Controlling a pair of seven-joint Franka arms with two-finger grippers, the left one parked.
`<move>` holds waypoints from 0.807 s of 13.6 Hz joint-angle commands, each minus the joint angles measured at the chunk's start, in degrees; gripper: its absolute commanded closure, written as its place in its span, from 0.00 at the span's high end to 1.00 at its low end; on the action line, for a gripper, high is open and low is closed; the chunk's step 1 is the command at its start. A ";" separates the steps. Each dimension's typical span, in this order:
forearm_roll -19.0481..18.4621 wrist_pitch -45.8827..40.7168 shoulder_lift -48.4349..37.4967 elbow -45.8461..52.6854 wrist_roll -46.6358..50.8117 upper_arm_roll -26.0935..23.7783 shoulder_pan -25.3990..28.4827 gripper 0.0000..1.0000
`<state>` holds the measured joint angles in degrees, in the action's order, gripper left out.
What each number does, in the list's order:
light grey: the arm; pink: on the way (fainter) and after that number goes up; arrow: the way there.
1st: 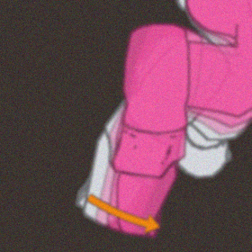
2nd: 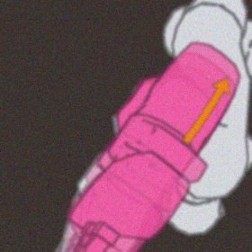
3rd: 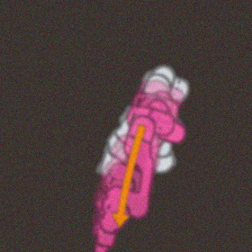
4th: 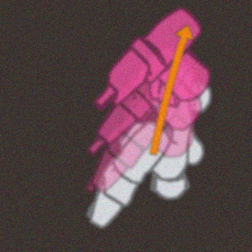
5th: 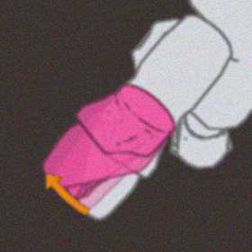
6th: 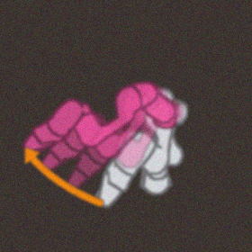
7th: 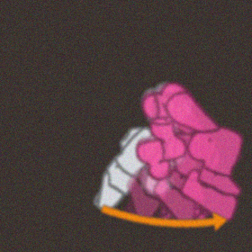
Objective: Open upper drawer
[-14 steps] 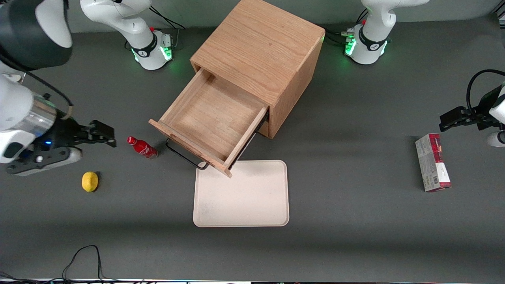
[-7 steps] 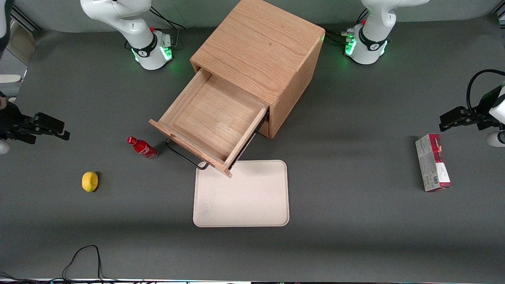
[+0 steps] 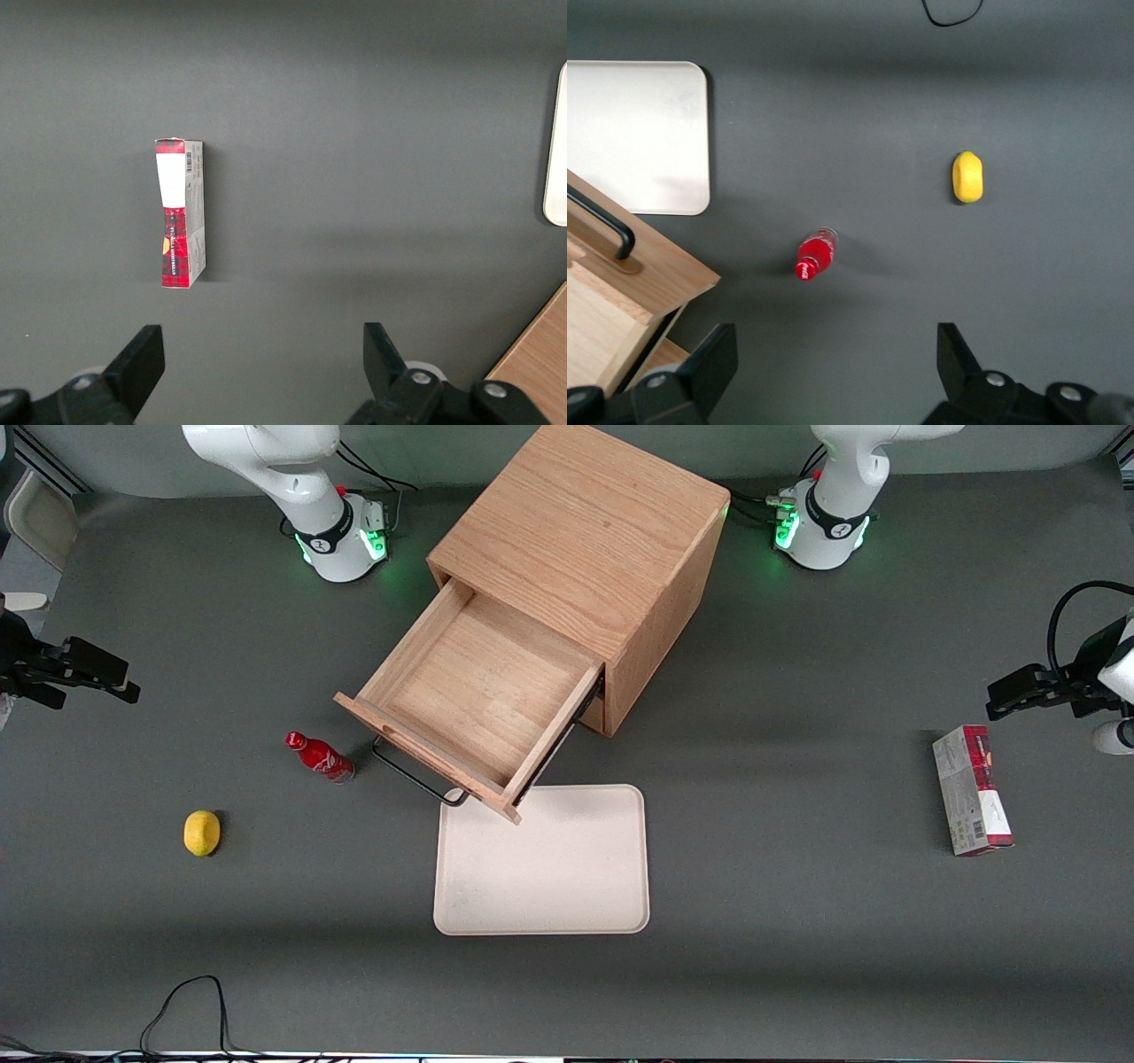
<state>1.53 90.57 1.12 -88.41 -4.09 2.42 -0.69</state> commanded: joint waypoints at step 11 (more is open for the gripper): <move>-3.55 0.84 2.66 1.22 1.80 -0.31 1.65 1.00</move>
<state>-0.39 92.08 3.42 -88.47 -3.99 1.97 0.46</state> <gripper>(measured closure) 0.000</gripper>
